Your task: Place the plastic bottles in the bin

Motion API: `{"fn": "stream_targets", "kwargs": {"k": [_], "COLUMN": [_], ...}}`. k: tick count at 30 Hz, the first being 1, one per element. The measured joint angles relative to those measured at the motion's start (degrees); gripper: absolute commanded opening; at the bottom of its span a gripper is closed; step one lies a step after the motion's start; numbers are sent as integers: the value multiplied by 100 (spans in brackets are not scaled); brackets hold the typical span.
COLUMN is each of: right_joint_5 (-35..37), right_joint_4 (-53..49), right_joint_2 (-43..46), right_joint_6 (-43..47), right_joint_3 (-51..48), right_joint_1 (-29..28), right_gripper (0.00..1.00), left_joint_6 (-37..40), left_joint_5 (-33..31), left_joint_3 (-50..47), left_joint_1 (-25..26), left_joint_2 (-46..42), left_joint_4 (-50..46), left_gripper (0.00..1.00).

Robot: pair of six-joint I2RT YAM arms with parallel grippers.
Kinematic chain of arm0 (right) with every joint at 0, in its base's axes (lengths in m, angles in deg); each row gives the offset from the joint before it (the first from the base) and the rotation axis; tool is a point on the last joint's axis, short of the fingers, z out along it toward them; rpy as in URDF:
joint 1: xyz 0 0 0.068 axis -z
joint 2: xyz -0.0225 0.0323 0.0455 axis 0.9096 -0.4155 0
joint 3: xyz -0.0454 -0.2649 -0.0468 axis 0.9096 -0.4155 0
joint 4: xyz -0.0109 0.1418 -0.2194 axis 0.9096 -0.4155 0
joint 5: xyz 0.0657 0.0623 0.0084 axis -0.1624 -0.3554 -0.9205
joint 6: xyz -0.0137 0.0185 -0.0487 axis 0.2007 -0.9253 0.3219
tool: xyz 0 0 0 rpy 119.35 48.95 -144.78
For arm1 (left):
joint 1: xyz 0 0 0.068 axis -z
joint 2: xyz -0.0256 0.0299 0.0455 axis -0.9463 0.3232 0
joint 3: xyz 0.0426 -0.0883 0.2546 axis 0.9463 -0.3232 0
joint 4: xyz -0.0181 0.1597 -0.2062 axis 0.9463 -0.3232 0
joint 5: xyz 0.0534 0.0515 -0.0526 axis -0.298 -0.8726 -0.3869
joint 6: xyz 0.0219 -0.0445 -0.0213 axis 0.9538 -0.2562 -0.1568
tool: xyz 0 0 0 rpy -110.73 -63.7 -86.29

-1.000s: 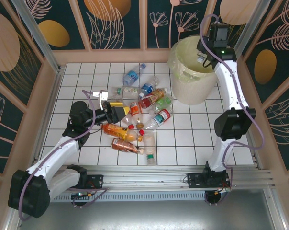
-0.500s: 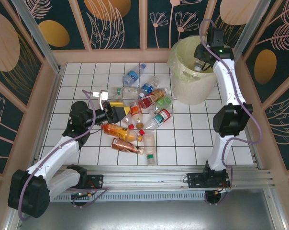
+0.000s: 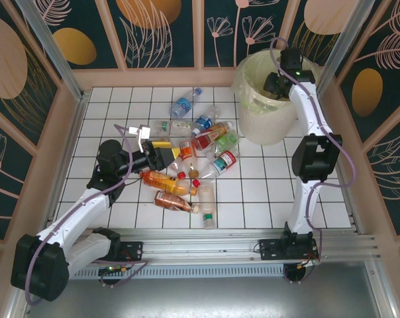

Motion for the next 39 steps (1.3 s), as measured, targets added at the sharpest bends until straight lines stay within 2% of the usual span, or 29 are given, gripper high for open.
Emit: {"fn": "stream_targets", "kwargs": {"k": [12,31,39], "right_joint_5": [-136,-308,-463], "right_joint_4": [0,-44,-116], "right_joint_2": [-328,-511,-468], "right_joint_6": [-44,-72,-87], "right_joint_3": [0,216,507], "right_joint_1": [48,125,125], "right_gripper": [52,81,84], "left_joint_6": [0,0,0], "left_joint_5": [-15,-26,-39], "left_joint_3": [0,0,0], "left_joint_1": [37,70,70], "left_joint_2": [0,0,0], "left_joint_4": [-44,-76,-74], "left_gripper": [99,99,99]}}
